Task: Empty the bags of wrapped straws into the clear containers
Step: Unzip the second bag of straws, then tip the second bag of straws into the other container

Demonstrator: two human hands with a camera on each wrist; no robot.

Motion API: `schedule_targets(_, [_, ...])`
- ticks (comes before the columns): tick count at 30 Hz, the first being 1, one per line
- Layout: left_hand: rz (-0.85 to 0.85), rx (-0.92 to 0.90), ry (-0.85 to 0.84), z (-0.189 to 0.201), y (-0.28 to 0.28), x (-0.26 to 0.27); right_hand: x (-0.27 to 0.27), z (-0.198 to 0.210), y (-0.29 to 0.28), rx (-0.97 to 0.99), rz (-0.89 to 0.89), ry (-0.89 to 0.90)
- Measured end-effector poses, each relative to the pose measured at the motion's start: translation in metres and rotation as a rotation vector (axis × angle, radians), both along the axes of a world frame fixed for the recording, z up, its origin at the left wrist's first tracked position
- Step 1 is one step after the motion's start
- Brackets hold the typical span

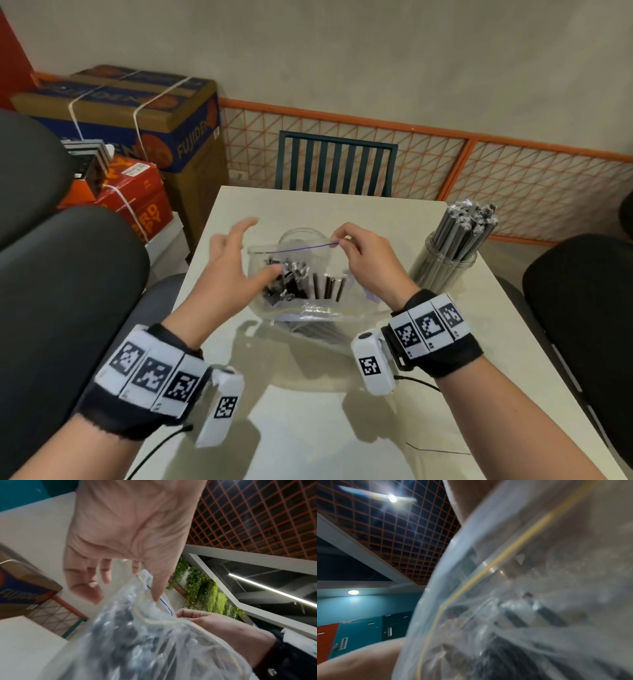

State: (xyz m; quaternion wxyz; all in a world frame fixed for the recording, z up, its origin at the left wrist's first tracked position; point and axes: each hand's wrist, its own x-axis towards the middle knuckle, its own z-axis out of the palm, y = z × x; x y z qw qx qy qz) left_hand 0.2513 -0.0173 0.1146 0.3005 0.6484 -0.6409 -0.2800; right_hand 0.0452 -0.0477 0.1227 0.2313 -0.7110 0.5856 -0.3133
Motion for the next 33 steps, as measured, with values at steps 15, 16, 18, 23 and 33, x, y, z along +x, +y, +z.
schedule_targets(15, [0.256, 0.471, 1.341, -0.002, -0.015, -0.019, -0.011, 0.010, 0.037, 0.201, -0.408, 0.318])
schedule_targets(16, [0.285, 0.491, 1.436, -0.003, -0.014, -0.021, -0.014, 0.007, 0.042, 0.250, -0.407, 0.241])
schedule_targets(18, [0.313, 0.527, 1.513, -0.006, -0.009, -0.027, -0.018, 0.001, 0.051, 0.380, -0.350, 0.048])
schedule_targets(23, [0.255, 0.665, 1.483, -0.017, -0.007, -0.029, -0.015, -0.028, 0.044, 0.505, -0.260, -0.763])
schedule_targets(33, [-0.023, 0.615, 1.113, -0.021, 0.007, -0.021, -0.024, -0.042, 0.043, 0.737, 0.028, -0.687])
